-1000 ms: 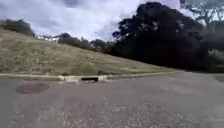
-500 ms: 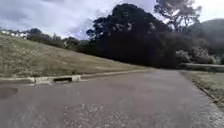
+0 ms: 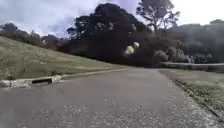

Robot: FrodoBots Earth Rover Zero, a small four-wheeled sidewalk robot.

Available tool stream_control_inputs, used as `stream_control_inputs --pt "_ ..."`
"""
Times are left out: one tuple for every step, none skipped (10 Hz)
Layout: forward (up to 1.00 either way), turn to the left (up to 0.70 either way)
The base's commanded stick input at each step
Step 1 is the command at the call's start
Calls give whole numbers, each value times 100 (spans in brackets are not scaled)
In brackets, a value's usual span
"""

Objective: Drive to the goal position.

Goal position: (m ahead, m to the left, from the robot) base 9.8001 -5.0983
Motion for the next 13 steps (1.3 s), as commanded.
stream_control_inputs --pt "70 0" --pt "70 0" --pt "70 27" --pt "70 27" --pt "70 0" --pt "70 0" --pt "70 0" --pt "70 0" --pt "70 0" --pt "70 0" --pt "70 0" --pt "70 0" --pt "70 0"
